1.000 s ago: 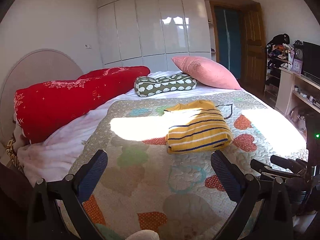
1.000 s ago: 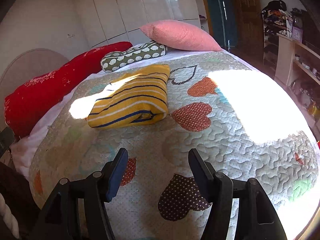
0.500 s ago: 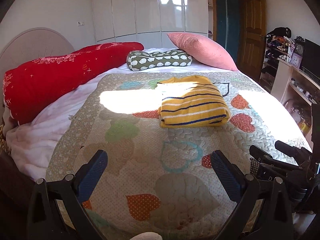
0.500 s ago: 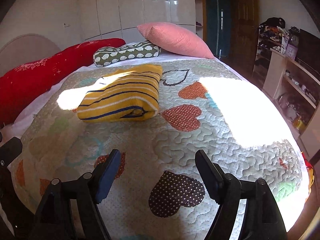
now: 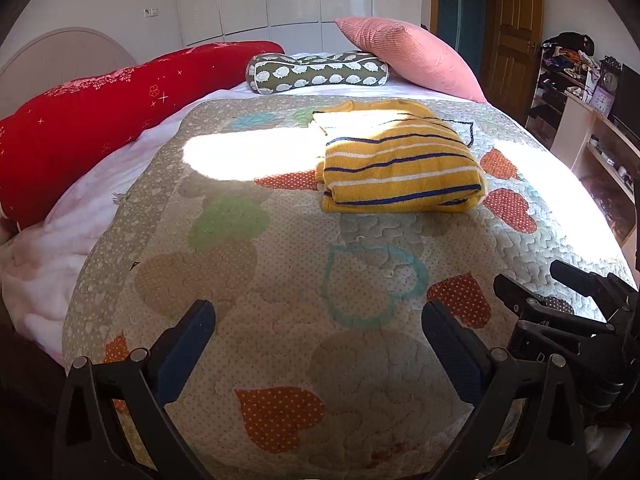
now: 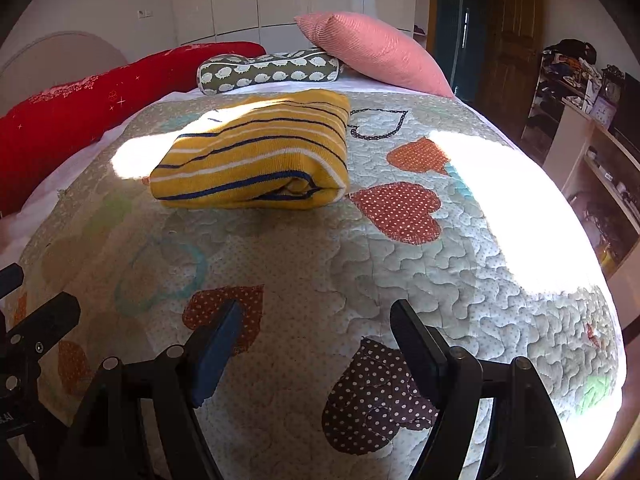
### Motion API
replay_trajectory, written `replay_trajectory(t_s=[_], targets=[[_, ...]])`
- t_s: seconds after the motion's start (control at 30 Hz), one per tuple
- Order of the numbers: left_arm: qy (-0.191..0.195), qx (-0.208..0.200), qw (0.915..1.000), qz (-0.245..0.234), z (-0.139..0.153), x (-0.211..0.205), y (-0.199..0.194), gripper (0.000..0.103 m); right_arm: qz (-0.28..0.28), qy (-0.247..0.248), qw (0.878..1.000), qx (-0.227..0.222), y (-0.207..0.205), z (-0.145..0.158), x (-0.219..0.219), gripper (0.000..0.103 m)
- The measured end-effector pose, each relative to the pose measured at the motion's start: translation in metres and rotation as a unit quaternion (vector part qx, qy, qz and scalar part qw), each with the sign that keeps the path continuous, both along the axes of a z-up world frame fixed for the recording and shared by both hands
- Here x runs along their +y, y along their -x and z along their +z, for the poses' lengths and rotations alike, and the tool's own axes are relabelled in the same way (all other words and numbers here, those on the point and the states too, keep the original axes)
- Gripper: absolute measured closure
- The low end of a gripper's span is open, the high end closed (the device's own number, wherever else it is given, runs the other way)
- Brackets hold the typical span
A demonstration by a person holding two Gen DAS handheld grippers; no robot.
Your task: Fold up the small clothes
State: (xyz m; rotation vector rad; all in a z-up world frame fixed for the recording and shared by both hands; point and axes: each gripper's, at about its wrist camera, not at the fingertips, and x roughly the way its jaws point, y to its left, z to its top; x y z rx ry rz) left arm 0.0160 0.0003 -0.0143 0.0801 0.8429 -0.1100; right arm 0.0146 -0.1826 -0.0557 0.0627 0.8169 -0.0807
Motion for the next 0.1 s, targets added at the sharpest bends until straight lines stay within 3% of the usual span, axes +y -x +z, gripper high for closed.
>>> replay_trajectory(t_s=[0.1], targets=[[-0.003, 0.005, 1.0000, -0.003, -0.0019, -0.0024, -0.0085, 0.000, 0.003, -0.001, 1.000, 0.000, -0.0098, 0.0010, 0.0018, 0.023]])
